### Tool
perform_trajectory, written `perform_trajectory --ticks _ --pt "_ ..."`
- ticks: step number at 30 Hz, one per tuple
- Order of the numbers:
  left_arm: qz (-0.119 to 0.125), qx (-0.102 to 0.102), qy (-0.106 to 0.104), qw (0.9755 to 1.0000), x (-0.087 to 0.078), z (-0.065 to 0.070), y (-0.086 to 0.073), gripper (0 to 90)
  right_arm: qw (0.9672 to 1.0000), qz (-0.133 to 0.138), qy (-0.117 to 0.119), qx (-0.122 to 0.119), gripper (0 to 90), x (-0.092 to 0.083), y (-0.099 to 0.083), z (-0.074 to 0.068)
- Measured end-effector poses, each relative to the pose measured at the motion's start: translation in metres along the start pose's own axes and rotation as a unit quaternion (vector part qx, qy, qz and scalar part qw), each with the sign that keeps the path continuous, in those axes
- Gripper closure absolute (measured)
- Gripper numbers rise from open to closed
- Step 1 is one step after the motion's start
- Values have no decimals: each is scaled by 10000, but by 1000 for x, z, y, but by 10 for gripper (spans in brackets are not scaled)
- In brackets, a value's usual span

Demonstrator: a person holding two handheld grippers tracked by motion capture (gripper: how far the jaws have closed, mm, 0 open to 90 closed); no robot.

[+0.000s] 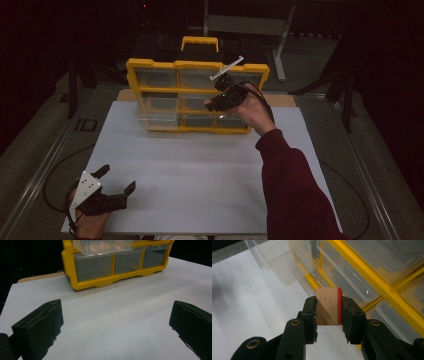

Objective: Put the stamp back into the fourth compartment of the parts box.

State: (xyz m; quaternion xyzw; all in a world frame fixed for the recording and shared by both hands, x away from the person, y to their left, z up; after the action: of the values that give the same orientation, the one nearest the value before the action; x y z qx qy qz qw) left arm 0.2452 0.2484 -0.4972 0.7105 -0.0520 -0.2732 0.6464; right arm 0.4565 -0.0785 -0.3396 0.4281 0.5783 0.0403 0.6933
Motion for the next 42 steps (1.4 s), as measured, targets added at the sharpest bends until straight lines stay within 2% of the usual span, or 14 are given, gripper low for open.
perform_trajectory --ticks 16,29,42 --pt "-9 11 8 10000 0 -1 0 0 9998 163 91 -110 666 2 26 -15" --pt "0 11 8 10000 0 -1 0 0 9991 350 223 -75 665 9 41 -24" --pt "27 -11 -7 10000 -1 -1 1 0 9981 498 315 -189 664 23 66 -44"
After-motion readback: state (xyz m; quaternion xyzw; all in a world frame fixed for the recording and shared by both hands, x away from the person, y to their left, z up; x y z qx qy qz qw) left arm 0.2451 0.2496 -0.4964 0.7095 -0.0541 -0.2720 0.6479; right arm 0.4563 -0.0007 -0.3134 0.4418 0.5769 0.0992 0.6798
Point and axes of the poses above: each handheld gripper's, and its own axes: x roughly forward along the jaws, y roughly out of its top, z roughly to its right, the point moved 4 cm from there along x, roughly forward along the jaws, and after that the axes turned 2 degrees about y, right-handed, at the moved point
